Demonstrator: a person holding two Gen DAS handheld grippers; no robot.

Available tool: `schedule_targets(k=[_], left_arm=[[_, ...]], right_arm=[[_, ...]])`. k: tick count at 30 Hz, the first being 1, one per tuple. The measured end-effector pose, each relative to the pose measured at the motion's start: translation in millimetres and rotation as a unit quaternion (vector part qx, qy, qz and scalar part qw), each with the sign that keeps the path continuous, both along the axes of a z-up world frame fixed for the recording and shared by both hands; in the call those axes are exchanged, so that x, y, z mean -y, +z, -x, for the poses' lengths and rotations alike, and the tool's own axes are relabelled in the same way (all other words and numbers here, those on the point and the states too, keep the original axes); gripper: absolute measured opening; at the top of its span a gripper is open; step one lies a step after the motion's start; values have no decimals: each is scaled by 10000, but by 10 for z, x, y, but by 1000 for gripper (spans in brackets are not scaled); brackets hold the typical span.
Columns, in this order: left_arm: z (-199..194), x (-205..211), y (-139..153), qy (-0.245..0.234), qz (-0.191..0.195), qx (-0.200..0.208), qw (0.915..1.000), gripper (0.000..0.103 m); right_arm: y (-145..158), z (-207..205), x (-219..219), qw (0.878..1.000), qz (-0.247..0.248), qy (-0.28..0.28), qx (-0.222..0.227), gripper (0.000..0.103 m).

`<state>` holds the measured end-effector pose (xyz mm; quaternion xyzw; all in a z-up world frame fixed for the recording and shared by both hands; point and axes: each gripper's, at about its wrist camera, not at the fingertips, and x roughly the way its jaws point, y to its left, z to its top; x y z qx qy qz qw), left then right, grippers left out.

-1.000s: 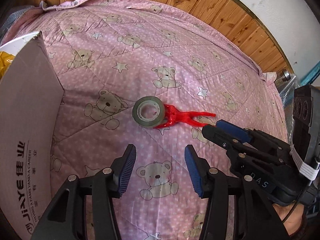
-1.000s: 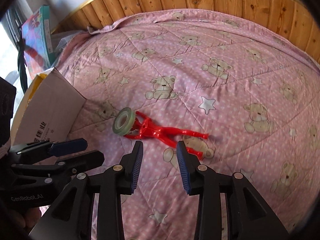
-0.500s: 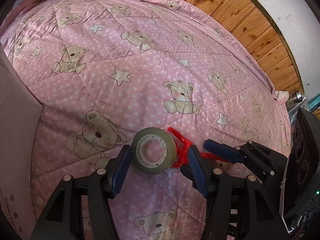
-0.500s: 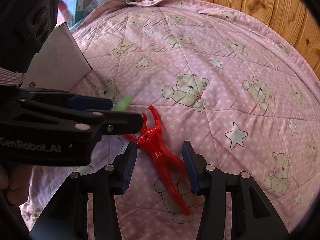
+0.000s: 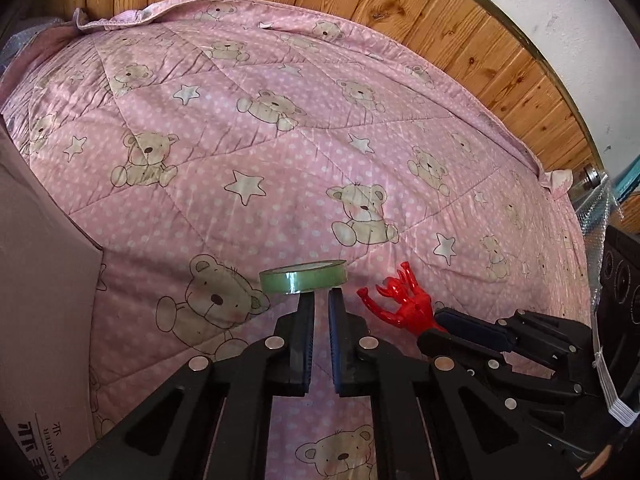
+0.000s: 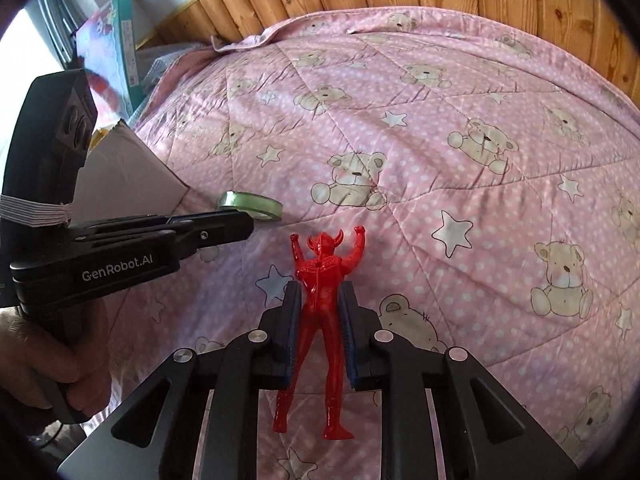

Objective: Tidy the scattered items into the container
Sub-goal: 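Grasp the red toy figure with the right tool while the left approaches the tape roll, then grasp the green tape roll with the left tool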

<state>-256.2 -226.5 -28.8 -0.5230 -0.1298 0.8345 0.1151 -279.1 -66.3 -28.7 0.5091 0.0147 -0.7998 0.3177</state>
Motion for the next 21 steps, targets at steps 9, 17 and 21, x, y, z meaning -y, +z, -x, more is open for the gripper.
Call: schedule_targets(k=[9, 17, 21], left_arm=[[-38, 64, -2, -143, 32, 172, 9997, 39], [-71, -89, 34, -637, 694, -249, 9952, 63], [0, -171, -117, -572, 546, -133, 9968, 64]], right_arm=[[-73, -4, -75, 9995, 154, -233, 154, 20], [-132, -9, -114, 9987, 293, -350, 232, 20], [-128, -60, -146, 9982, 375, -405, 240, 20]])
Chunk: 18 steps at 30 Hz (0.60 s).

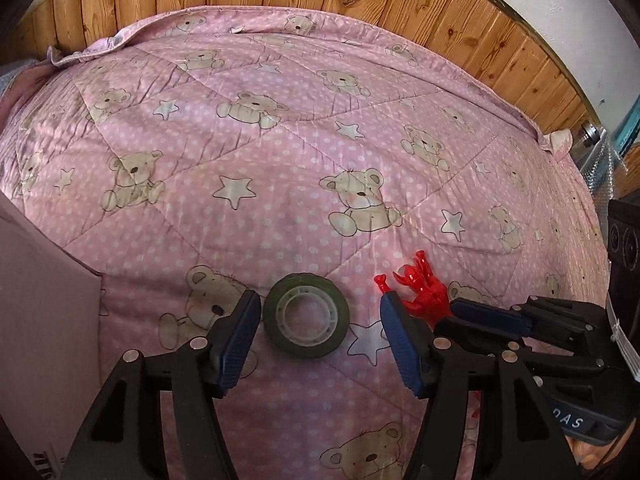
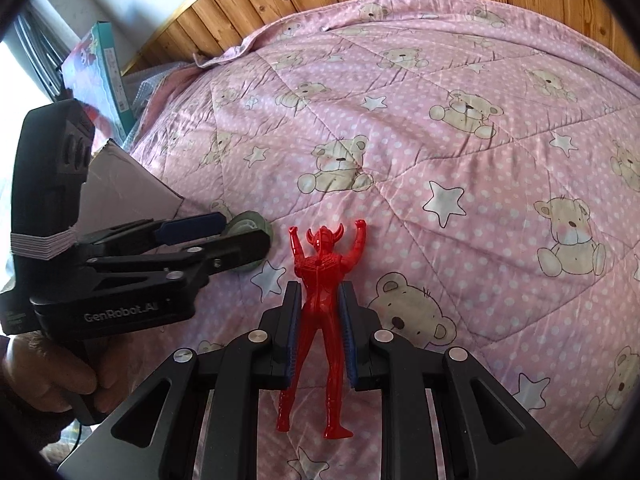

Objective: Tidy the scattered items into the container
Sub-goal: 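Grasp the green tape roll with the left tool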

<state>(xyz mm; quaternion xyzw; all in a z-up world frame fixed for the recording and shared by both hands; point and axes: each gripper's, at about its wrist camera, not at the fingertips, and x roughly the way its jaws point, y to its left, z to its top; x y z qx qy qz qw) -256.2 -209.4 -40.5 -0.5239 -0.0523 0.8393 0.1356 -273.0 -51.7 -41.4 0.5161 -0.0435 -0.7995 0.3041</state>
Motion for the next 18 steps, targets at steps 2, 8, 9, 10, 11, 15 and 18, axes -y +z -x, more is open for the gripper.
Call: schedule_targets(k=[2, 8, 9, 10, 11, 15, 18], left_arm=[[-23, -82, -82, -53, 307, 44, 9995, 57], [-242, -43, 53, 27, 319, -307, 9990, 49], [-281, -25, 93, 43, 265, -334, 9991, 49], [-316, -11, 136, 64, 230, -345, 9991, 49], [-354, 1, 178, 74, 219, -367, 9991, 49], [-503, 27, 374, 119, 96, -415, 9990, 49], [-633, 34, 510, 102, 16, -462, 9989, 49]], right_arm=[[-11, -14, -24, 10000, 17, -52, 18, 20], [75, -126, -88, 9998, 103, -158, -62, 20], [99, -151, -88, 9998, 115, -155, -84, 20], [123, -178, -84, 9997, 131, -157, -95, 20], [145, -202, -80, 9997, 147, -161, -100, 20], [253, -343, -46, 9996, 179, -160, -141, 20], [343, -464, -18, 9995, 188, -170, -193, 20]])
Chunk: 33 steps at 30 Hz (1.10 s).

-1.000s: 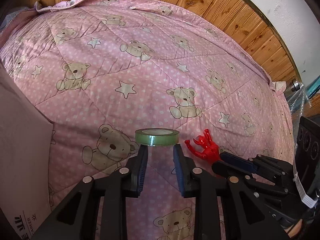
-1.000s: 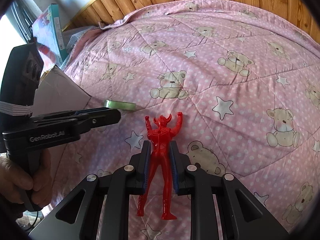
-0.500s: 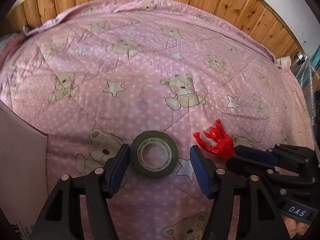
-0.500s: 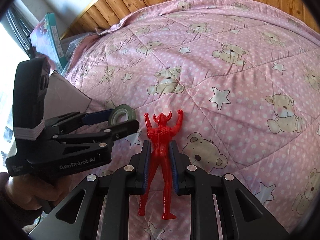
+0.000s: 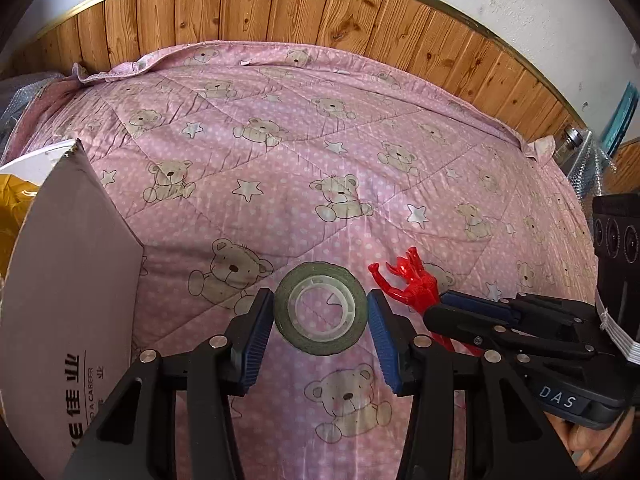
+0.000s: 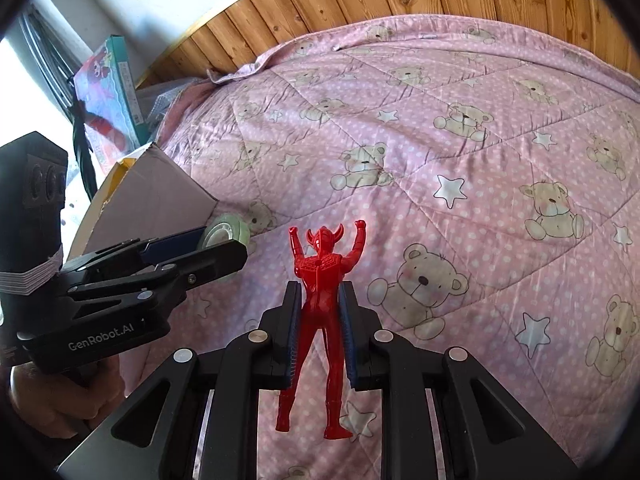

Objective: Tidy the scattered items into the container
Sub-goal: 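Grasp the green tape roll with the left tool, then lift the tape roll and red figure and carry them over the box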

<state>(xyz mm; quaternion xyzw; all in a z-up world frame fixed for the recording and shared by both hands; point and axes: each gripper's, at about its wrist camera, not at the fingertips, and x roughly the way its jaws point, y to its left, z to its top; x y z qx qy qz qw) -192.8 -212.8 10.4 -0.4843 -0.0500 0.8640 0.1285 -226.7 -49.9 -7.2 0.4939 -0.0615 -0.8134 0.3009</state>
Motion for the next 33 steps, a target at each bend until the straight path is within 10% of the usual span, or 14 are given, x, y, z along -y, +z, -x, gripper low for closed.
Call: schedule_targets(k=[33], left_arm=[[-1633, 643, 1220, 159, -262, -1057, 9939, 49]], right_arm=[[1150, -1652, 470, 9956, 6, 176, -920, 20]])
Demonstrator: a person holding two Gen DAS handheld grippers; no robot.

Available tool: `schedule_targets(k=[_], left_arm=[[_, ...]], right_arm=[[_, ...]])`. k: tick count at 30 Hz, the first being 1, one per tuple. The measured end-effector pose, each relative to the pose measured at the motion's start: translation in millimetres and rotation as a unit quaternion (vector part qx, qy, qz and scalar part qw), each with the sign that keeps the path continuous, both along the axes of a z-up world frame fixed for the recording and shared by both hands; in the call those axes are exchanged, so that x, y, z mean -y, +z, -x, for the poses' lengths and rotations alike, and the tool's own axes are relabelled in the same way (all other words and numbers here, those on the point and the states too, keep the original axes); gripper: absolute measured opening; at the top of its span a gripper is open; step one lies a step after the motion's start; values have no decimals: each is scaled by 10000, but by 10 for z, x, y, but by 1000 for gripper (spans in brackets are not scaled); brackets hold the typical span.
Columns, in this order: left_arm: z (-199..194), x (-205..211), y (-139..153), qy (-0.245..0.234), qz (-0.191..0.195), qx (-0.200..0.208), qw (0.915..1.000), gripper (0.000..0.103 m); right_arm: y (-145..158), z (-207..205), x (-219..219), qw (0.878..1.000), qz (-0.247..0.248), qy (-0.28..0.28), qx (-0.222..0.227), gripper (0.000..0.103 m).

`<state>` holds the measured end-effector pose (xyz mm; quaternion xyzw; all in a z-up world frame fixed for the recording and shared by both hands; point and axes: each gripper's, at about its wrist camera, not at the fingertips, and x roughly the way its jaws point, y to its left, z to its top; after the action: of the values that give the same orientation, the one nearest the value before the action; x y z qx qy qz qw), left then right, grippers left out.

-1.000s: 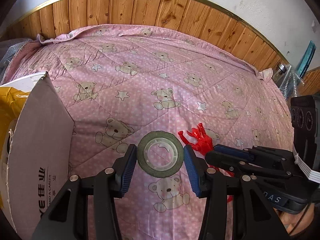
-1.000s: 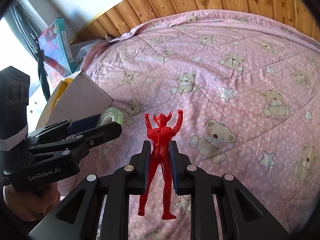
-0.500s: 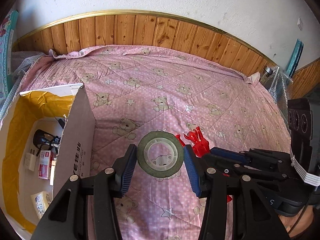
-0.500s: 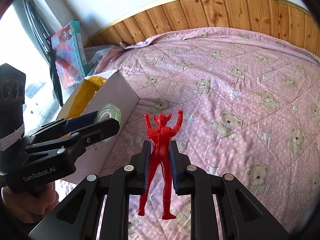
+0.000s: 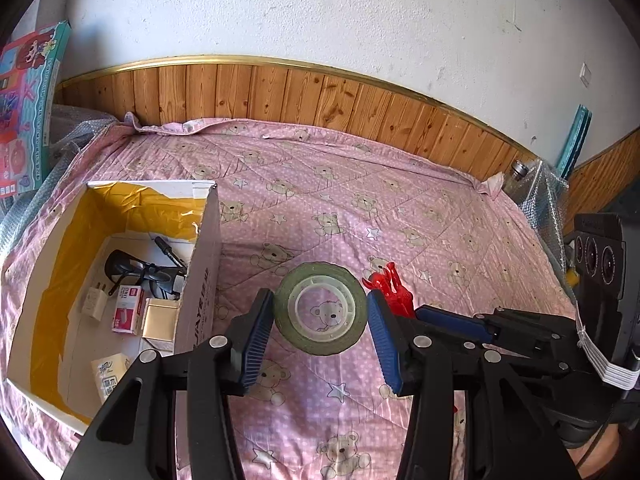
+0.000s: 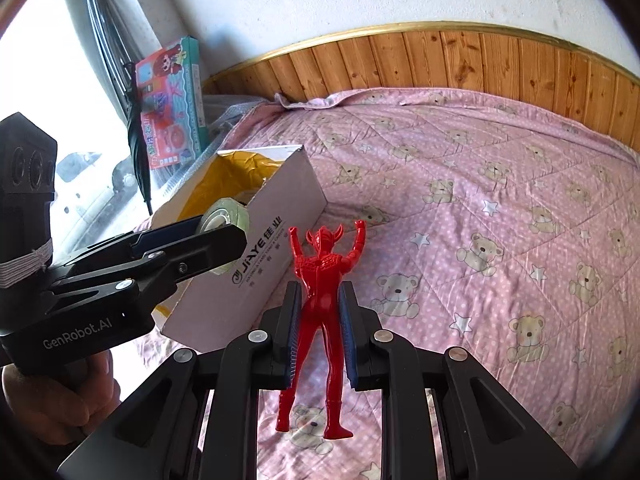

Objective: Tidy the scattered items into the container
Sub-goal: 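Lift the tape roll and red figure and carry them over the box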

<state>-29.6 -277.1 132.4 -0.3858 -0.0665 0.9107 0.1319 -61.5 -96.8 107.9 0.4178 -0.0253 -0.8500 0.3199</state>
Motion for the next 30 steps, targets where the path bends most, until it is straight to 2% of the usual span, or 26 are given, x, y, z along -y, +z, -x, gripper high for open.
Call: schedule_targets(k=[16, 30], left_arm=[[-441, 346, 153, 111, -232, -211, 9994, 49], [-601, 754, 254, 478, -371, -327, 9976, 49]], right_arm=[[229, -471, 246, 9996, -84, 56, -263, 20], [461, -607, 571, 9980, -238, 271, -517, 20]])
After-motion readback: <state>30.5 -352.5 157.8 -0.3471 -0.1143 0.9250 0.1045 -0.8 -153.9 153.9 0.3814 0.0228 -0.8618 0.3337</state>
